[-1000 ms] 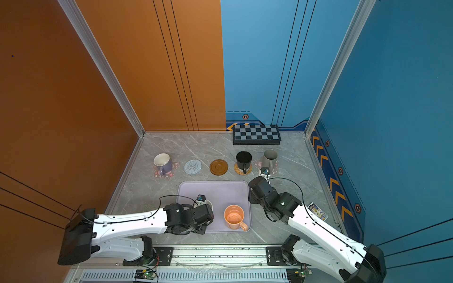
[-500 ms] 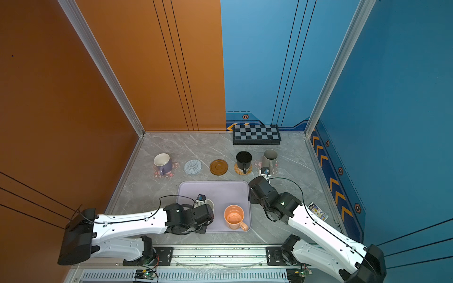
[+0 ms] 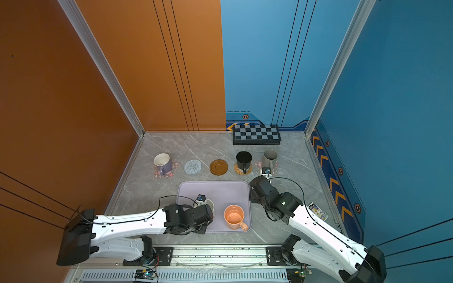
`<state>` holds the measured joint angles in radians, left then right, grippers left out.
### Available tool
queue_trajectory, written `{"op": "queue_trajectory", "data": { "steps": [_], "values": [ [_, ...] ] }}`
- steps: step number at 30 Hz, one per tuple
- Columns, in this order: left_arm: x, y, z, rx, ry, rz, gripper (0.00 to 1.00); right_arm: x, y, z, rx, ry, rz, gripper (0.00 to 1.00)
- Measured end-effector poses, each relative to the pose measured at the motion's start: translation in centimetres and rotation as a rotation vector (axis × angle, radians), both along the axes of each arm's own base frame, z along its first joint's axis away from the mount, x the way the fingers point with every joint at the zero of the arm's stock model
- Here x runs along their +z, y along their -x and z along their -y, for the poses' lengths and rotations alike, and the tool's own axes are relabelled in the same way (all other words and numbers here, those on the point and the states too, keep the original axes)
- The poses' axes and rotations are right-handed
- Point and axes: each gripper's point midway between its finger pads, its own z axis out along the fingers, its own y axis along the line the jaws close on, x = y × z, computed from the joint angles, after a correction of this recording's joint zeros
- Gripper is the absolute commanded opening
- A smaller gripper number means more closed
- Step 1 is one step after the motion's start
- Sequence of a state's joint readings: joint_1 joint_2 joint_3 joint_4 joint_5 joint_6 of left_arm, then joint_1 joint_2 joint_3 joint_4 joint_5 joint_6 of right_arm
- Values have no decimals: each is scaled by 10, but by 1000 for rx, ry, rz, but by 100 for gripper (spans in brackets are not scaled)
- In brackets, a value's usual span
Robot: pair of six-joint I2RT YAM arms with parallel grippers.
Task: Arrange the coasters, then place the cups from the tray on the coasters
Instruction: 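Lower the open left gripper onto the white speckled mug's rim on the tray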
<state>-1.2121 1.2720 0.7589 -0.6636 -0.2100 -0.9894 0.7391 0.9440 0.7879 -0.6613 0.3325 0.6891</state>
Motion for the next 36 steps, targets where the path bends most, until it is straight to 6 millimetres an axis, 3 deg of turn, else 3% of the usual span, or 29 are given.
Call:
{"op": "queue_trajectory", "data": {
  "steps": [18,36],
  "values": [
    [2,-2,-7,-24,11,14,0,0,0,0,-1,0,0,67],
    [18,-9,-47,-14,-34,23,0,0,0,0,-1,-6,-5,67]
  ]
}}
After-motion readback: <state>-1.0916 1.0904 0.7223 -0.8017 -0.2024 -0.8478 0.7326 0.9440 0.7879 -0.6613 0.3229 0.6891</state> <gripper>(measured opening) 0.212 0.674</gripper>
